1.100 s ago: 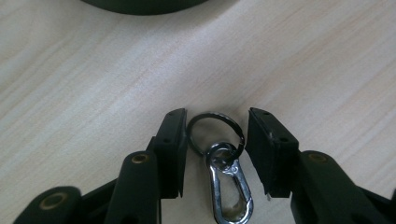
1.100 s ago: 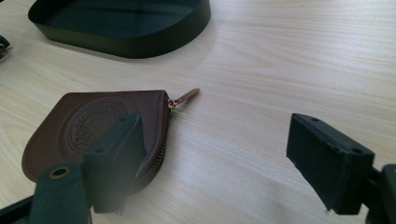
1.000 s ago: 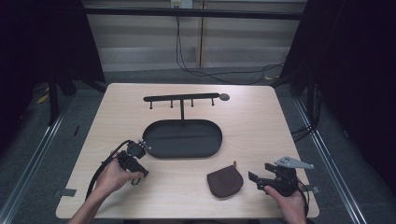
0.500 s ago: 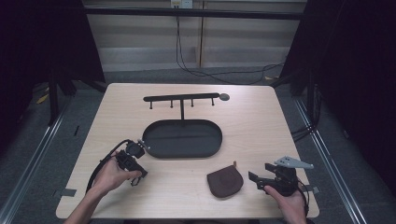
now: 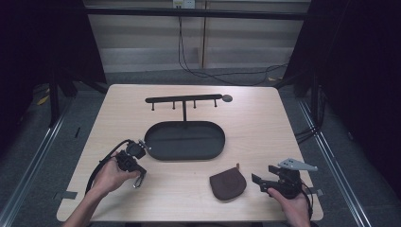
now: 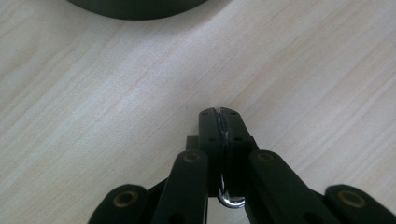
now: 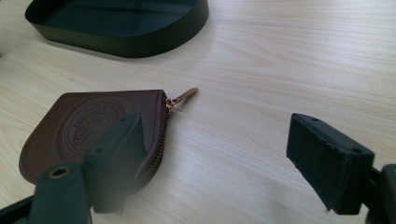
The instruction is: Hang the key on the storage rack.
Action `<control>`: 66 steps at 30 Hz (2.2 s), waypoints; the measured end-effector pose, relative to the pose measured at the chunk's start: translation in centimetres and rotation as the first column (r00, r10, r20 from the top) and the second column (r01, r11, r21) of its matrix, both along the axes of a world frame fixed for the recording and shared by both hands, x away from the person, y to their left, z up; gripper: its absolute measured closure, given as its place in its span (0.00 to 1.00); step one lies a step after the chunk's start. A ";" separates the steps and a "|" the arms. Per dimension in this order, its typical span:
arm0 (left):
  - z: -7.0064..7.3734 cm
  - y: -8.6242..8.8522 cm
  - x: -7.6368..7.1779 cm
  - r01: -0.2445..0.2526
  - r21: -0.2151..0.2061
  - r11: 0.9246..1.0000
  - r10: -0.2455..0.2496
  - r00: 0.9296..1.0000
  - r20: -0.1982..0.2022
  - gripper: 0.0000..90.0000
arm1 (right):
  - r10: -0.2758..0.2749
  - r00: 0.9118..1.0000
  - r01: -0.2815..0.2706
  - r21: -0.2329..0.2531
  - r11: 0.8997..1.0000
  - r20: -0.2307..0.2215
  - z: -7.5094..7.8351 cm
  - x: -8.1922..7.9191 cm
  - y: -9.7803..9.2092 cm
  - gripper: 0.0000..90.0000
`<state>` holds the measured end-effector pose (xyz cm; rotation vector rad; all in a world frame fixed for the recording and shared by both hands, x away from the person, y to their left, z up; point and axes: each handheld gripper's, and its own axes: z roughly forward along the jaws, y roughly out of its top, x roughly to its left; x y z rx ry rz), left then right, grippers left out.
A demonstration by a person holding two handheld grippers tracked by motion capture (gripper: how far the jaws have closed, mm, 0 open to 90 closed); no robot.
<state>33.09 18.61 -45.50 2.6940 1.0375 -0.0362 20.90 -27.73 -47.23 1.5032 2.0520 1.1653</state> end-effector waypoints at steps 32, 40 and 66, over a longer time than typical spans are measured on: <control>4.5 1.2 -1.0 0.091 0.039 0.995 -0.091 0.996 0.003 0.99 | 0.007 1.000 -0.007 -0.008 1.000 0.001 0.0 0.0 0.1 0.22; 5.7 0.9 -1.0 0.110 0.064 0.992 -0.110 0.994 0.003 0.99 | 0.009 1.000 -0.009 -0.009 1.000 0.002 0.0 0.0 0.1 0.22; 10.1 0.1 0.0 0.113 0.098 0.989 -0.117 0.993 0.031 0.99 | 0.008 1.000 -0.008 -0.006 1.000 -0.001 0.0 0.0 0.1 0.21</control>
